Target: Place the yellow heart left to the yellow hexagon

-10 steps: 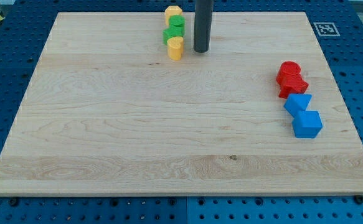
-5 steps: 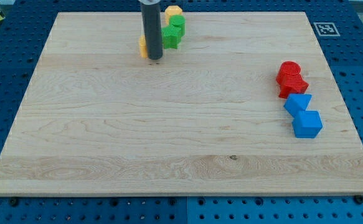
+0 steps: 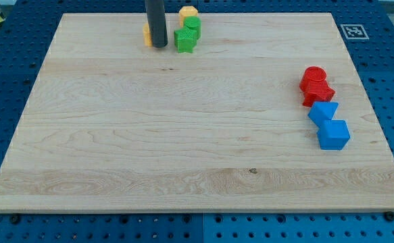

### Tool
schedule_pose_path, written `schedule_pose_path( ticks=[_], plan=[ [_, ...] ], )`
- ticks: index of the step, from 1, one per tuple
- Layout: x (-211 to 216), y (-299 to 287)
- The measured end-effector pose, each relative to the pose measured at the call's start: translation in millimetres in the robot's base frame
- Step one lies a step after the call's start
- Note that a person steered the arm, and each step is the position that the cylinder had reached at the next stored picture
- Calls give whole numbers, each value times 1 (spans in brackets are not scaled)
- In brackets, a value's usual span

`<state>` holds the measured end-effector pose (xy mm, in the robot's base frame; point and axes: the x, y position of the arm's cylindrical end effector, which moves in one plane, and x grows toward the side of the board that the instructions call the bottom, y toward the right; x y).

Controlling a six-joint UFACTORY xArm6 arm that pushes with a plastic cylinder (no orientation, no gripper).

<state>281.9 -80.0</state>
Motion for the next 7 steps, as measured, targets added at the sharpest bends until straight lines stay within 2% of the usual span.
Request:
schedule_pose_path(
  ticks=[3,7],
  plan=[
    [-42,-6],
    [-43,-103]
  ],
)
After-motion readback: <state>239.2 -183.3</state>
